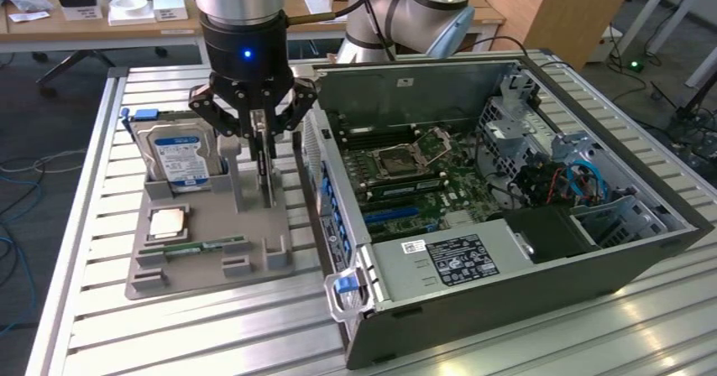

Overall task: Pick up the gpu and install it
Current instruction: 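Pick up the gpu and move the gpu toward the slot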

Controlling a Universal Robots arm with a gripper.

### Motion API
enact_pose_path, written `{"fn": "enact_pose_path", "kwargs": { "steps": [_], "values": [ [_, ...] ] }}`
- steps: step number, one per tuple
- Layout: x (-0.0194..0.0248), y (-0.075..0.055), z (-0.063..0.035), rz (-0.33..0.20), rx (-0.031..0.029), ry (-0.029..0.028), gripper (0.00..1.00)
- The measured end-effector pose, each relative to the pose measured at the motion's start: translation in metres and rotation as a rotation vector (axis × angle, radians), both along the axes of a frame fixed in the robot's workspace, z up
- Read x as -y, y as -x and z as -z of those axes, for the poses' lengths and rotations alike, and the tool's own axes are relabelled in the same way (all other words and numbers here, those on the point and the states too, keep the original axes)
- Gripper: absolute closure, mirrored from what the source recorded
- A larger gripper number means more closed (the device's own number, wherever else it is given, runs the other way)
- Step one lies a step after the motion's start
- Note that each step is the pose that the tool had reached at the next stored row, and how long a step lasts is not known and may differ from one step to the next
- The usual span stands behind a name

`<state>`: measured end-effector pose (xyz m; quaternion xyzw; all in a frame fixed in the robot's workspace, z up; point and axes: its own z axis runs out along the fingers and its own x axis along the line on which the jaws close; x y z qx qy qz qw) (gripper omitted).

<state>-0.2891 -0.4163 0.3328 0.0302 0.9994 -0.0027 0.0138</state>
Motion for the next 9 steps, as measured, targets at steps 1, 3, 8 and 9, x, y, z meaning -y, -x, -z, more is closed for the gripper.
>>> {"fn": "enact_pose_path", "kwargs": {
  "steps": [1,3,8,9],
  "values": [
    [0.0000,0.000,-0.0001,0.000,0.0000,0.0000,0.74],
    [0.0000,0.000,-0.0025,0.000,-0.0002,0.0001,0.74],
    [0.0000,0.000,-0.0151,0.000,0.0000,0.0001,0.74],
    [0.0000,0.000,-0.0183,0.000,0.0000,0.0000,0.74]
  ]
}}
